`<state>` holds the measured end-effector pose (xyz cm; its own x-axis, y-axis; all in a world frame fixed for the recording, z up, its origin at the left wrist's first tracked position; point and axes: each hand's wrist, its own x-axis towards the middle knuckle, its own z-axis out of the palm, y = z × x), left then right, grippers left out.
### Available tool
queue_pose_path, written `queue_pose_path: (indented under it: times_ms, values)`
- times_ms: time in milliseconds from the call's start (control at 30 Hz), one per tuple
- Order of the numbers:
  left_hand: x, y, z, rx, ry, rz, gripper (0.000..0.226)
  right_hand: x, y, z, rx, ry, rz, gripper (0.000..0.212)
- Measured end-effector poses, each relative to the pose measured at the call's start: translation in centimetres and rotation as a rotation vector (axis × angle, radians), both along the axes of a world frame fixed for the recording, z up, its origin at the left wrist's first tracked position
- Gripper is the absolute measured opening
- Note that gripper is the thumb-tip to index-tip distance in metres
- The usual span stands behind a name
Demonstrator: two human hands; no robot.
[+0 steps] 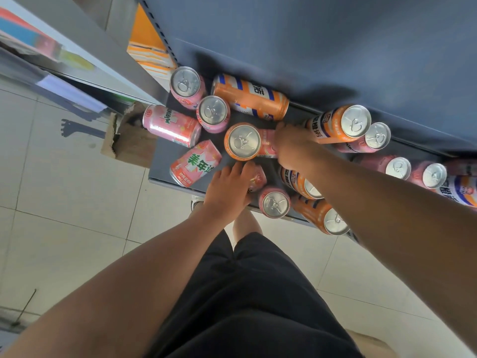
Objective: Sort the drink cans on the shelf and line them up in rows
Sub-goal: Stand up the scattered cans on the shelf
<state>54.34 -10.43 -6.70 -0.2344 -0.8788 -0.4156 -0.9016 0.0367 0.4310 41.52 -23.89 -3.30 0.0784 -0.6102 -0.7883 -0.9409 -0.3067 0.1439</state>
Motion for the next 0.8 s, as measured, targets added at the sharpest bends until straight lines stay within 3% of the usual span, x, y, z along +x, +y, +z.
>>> queue_pose_path:
  times_ms: [100,233,467,800]
  values:
    - [0.2,-0.4,0.8,0.054,0.061,0.028,0.073,-0.4,-0.2,1.1,-0.020,-0.019,0.037,0.062]
    - [0.8,-0.1,2.2,0.063,0.127,0.088,0.086,-0.9,-0.3,2.6,-0.060,-0.058,0.062,0.061]
    - [1.9,0.8,3.6,0.054,0.211,0.100,0.078,-0.5,0.7,4.6,-0.141,-0.132,0.055,0.077]
    - [2.0,0.8,4.2,0.042,0.175,-0.006,0.072,-0.2,2.3,5.0,-0.124,-0.180,-0.040,0.077]
